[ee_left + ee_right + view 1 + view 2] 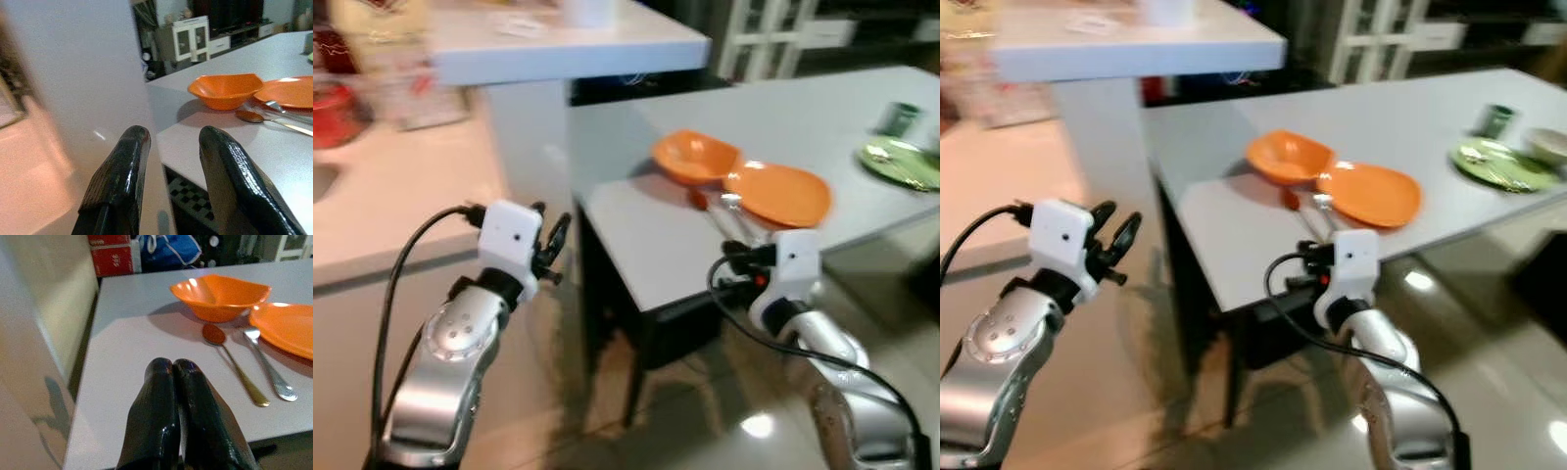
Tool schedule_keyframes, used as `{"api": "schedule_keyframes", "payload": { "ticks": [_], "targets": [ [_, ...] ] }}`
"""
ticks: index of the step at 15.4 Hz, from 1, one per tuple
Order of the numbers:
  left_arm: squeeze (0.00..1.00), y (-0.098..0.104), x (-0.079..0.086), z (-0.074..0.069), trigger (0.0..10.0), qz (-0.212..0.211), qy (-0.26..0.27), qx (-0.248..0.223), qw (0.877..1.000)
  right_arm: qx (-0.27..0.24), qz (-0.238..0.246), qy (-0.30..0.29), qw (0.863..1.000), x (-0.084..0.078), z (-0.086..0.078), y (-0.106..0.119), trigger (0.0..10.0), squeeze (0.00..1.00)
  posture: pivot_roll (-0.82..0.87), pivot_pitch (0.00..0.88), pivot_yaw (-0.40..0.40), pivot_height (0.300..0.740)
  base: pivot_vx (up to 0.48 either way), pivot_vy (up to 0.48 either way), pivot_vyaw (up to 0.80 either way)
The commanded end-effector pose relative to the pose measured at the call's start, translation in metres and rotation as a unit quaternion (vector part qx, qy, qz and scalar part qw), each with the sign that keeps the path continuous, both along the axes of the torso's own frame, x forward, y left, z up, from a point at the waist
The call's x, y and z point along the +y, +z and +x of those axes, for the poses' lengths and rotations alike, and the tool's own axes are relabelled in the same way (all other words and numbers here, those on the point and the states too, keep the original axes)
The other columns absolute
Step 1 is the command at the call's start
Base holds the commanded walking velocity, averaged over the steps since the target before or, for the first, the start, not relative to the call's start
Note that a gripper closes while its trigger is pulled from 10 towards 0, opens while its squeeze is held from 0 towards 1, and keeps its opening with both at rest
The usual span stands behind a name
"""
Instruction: Setting the table
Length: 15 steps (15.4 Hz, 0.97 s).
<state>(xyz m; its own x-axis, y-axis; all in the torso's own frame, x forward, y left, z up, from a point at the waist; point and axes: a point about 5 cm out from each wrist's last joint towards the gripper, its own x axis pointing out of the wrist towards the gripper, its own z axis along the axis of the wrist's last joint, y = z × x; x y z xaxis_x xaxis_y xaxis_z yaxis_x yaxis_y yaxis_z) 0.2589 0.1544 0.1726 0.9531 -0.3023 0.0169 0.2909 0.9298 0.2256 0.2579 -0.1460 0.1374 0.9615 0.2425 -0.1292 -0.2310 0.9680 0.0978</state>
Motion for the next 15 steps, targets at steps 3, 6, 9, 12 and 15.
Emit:
{"api": "schedule_keyframes", "payload": {
  "ticks": [3,6,9,12,15],
  "targets": [
    [0.0,0.001,0.001,0.004,10.0,0.007,0.0,-0.002,1.0,0.009,0.003,-0.002,1.0,-0.001,-0.001,-0.002,10.0,0.0,0.05,0.0,-0.007,0.74,0.0,0.356,0.0],
    [0.0,0.001,0.0,0.003,10.0,0.012,-0.003,-0.001,1.0,0.009,0.008,-0.007,1.0,-0.002,0.002,-0.003,10.0,0.0,0.07,0.0,-0.011,0.74,0.0,0.363,0.0],
    [0.0,0.003,0.011,0.006,10.0,0.018,0.012,-0.006,1.0,0.011,0.011,-0.002,1.0,0.005,0.002,-0.005,10.0,0.0,0.06,0.0,-0.008,0.74,0.0,0.366,0.0],
    [0.0,0.002,0.011,0.012,10.0,0.01,0.029,-0.012,0.999,-0.003,-0.007,-0.001,1.0,0.003,0.005,-0.001,10.0,0.0,0.05,0.0,-0.006,0.74,0.0,0.368,0.0],
    [0.0,0.0,0.006,0.013,10.0,0.01,0.033,-0.014,0.999,-0.014,-0.01,-0.014,1.0,-0.001,0.014,0.002,10.0,0.0,0.06,0.0,-0.023,0.74,0.0,0.366,0.0]
  ]
}}
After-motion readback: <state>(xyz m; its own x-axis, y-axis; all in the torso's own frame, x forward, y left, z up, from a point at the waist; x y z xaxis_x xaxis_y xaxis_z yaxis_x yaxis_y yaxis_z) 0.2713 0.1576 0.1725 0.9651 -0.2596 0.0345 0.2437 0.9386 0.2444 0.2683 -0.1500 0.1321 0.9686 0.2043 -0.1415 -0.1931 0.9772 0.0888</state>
